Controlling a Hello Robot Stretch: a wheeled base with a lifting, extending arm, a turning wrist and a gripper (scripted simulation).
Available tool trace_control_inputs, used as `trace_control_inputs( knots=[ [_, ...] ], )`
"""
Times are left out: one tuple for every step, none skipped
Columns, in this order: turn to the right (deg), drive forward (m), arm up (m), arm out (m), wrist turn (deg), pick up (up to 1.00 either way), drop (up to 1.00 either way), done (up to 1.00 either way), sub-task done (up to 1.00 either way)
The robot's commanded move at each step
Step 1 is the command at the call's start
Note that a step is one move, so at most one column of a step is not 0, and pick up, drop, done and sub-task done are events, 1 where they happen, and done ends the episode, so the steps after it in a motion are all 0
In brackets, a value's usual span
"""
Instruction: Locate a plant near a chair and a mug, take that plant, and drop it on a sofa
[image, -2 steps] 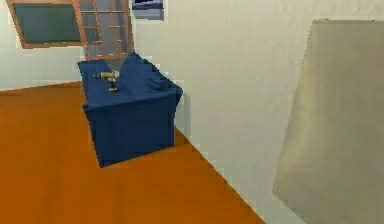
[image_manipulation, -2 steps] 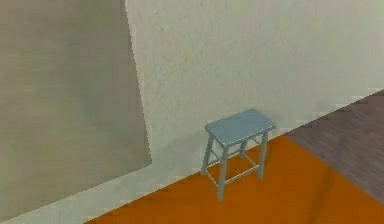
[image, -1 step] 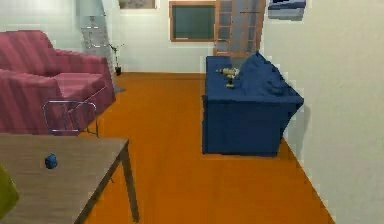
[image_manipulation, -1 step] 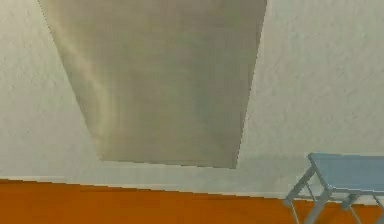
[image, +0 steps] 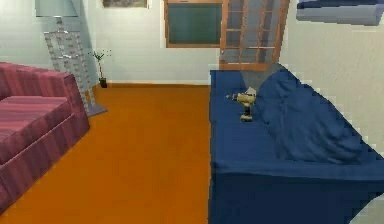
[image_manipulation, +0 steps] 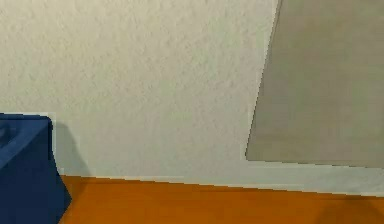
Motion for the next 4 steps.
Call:
trace_control_inputs(
  knots=[
    [-12.0, 0.0, 0.0, 0.0, 0.0, 0.0, 0.0, 0.0, 0.0],
    [0.0, 0.25, 0.0, 0.0, 0.0, 0.0, 0.0, 0.0, 0.0],
    [0.0, 0.4, 0.0, 0.0, 0.0, 0.0, 0.0, 0.0, 0.0],
    [12.0, 0.0, 0.0, 0.0, 0.0, 0.0, 0.0, 0.0, 0.0]
  ],
)
